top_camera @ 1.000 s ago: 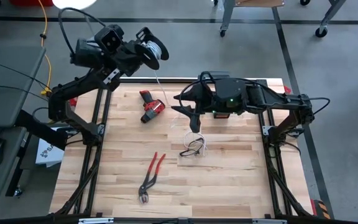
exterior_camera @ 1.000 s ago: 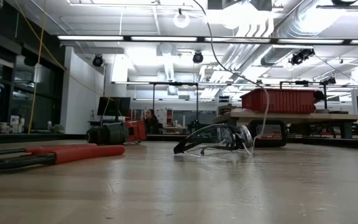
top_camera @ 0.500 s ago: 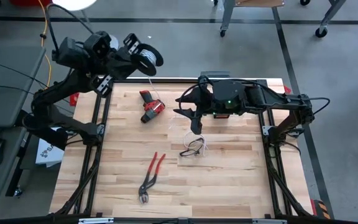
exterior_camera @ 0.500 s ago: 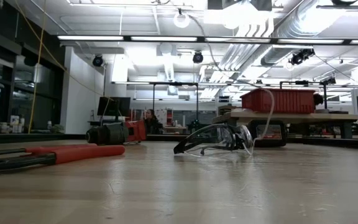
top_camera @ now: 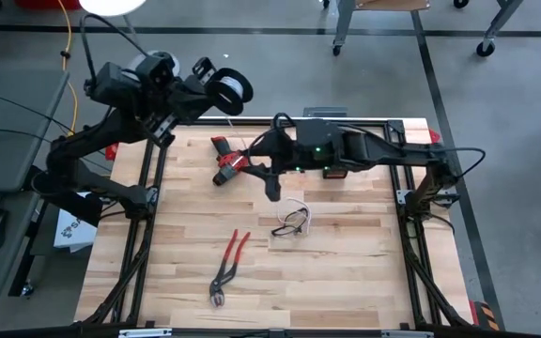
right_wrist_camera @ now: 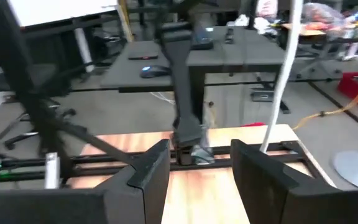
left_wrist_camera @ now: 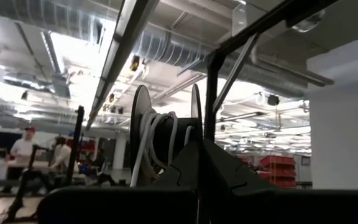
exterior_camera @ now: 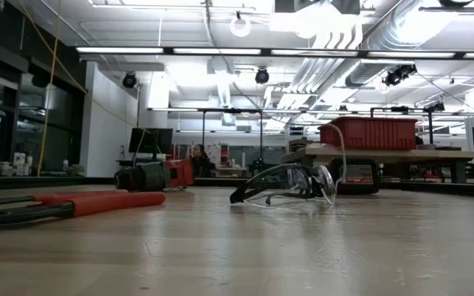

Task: Coil cords
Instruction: Coil the white wire onto the black spool

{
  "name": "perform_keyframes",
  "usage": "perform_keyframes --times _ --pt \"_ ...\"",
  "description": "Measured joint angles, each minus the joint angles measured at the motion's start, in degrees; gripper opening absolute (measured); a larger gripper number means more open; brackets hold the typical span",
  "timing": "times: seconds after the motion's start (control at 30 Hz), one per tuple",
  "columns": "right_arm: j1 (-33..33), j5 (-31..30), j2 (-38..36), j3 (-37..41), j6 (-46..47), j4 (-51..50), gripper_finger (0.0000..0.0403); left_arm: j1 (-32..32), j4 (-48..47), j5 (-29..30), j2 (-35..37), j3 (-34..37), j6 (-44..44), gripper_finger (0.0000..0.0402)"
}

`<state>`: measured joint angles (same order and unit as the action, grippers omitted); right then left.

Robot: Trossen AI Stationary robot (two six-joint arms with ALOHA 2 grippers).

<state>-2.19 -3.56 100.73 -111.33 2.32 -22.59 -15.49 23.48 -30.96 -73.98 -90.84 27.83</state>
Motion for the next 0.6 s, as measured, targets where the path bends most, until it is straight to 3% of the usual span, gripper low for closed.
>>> perform_keyframes --times 0.17,0.43,0.6 --pt "0.0 -3.9 -0.5 0.0 -1.3 0.2 0.0161 0.7 -0.3 -0.2 0.2 -0.1 0.2 0.0" --pt "-2.6 3.8 -2.6 0.0 -1.4 4.0 0.0161 0.7 -0.2 -0.3 0.8 -0.1 0.1 0.0" --pt "-4.0 -7.7 -2.8 0.0 -3.9 5.3 0.0161 0.7 -0.2 -0.4 0.5 -0.1 1.3 0.0"
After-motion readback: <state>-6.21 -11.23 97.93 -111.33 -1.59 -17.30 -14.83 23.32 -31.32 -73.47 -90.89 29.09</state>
